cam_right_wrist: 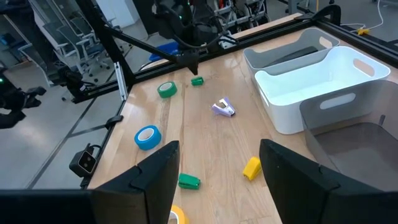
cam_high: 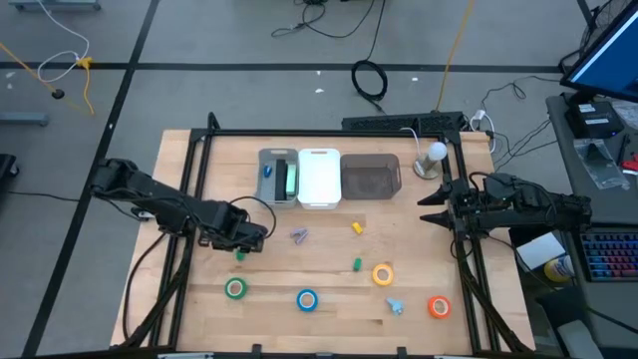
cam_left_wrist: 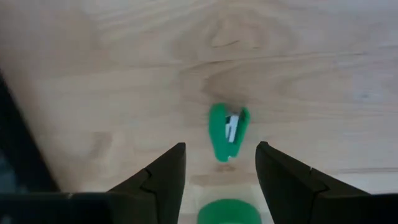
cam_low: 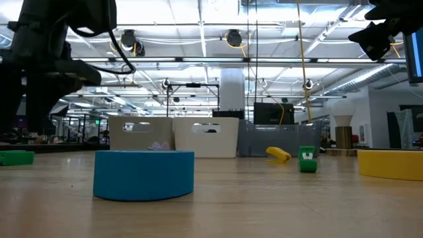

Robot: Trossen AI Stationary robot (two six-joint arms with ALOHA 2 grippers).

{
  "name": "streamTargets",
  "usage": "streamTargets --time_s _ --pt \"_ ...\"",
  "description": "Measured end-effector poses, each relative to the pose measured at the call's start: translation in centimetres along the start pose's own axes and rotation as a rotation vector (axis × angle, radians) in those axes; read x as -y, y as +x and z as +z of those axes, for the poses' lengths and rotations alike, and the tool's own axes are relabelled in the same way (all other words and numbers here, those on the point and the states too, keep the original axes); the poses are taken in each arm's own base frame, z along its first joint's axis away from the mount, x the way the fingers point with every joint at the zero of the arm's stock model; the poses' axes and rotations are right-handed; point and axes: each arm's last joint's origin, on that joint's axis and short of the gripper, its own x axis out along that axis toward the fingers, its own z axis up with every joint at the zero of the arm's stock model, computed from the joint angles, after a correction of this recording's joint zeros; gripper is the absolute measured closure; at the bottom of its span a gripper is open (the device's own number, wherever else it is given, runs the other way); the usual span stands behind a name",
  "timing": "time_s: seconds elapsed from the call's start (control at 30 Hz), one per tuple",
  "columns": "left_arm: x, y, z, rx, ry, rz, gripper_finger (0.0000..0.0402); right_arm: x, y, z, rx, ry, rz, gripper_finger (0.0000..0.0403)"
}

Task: Pick and place Stapler, Stapler remover, tape
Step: Put the left green stapler into the gray bin

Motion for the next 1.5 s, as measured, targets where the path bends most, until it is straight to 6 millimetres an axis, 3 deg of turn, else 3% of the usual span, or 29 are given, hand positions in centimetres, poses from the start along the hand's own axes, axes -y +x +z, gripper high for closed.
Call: streamTargets --time_s 0.3,0.73,1.03,1.3,1.5 --pt "-0.1 2.1 0.3 -0.010 0.010 -0.072 0.0199 0.0 0.0 0.0 0.000 0.003 0.000 0.0188" --pt "-0.6 2.6 0.5 -0.005 0.010 -0.047 0.0198 0.0 0.0 0.0 0.001 0.004 -0.002 0.0188" --pt "-1.0 4.2 0.7 -0.023 0.008 -0.082 0.0199 0.0 0.0 0.0 0.002 0.004 -0.003 0.0188" --pt "-1.3 4.5 0.7 -0.040 -0.005 -0.076 0.0224 0.0 0.0 0.0 0.002 0.004 -0.004 0.0188" --pt "-1.3 4.5 0.7 -0.041 -0.038 -0.071 0.0269 0.0 0.0 0.0 0.002 0.004 -0.004 0.0188"
